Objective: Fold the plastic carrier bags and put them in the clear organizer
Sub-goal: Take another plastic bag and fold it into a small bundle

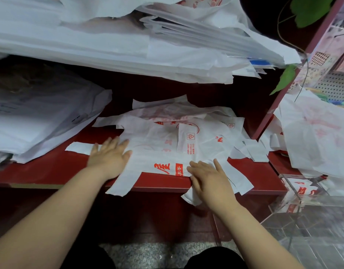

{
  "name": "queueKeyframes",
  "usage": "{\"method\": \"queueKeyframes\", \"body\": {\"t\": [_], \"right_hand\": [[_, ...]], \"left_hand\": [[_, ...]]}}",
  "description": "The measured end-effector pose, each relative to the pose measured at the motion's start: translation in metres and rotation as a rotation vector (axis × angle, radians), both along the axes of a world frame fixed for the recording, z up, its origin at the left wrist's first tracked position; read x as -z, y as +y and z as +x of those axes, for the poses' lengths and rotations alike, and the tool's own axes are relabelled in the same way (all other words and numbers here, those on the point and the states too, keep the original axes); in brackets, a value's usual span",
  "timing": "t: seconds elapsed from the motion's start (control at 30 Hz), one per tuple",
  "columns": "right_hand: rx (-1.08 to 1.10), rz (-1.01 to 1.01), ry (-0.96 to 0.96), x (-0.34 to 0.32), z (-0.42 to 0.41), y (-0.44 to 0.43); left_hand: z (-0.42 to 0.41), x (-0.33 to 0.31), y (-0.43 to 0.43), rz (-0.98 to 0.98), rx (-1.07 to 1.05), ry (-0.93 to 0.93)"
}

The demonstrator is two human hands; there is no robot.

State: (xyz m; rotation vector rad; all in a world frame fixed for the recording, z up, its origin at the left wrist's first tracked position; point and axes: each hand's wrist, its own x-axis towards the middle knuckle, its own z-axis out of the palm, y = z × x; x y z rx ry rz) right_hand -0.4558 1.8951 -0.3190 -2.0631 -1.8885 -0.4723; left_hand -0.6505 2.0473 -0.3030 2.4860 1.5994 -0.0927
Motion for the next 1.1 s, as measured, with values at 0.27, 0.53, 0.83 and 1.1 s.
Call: {"method": "queueKeyframes", "body": {"t": [0.27,0.53,0.83,1.1], "right_hand": [[-0.049,0.146,-0.078,-0.012,0.01,0.003],[-0.067,0.099,-0.115,-0.014,0.042,-0.033],[0.088,-0.083,0.511,-0.021,0.047,-0.038],[0.282,-0.17,0.581,-0.023,0.049,0.009]], "left_hand": [[-0.013,-0.002,-0.011,0.299,-0.078,-0.418],[0.019,0.001,-0.07,0.198,0.263,-0.445],[0.014,-0.01,-0.045,-0.057,0.183,-0.448],[0.015,-0.015,-0.026,-0.138,0.146,-0.463]]}}
